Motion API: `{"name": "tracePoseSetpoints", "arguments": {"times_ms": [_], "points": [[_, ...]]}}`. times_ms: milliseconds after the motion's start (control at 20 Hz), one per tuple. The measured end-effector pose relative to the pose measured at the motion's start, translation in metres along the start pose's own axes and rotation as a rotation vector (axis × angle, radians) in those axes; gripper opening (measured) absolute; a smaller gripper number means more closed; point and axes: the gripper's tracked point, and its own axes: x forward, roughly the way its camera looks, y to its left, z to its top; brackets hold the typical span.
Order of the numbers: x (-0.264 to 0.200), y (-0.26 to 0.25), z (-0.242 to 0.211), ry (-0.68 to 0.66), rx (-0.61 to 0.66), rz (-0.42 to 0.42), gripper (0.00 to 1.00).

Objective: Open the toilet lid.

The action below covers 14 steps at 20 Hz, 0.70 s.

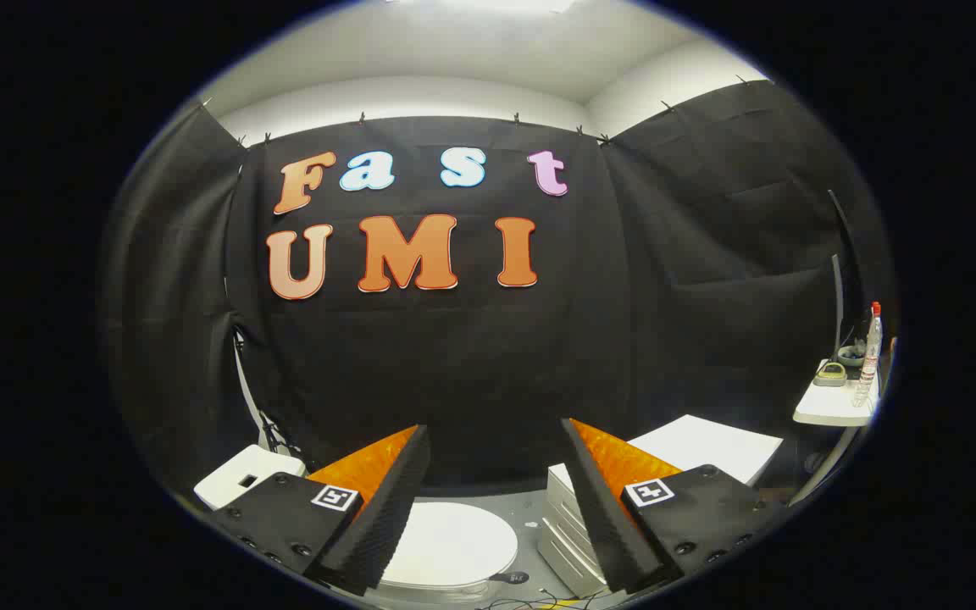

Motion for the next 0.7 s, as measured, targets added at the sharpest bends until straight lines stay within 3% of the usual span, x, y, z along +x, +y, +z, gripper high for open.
{"name": "tracePoseSetpoints", "arguments": {"times_ms": [700], "points": [[0.0000, 0.0052, -0.0015, 0.015, -0.014, -0.003, 0.98]]}}
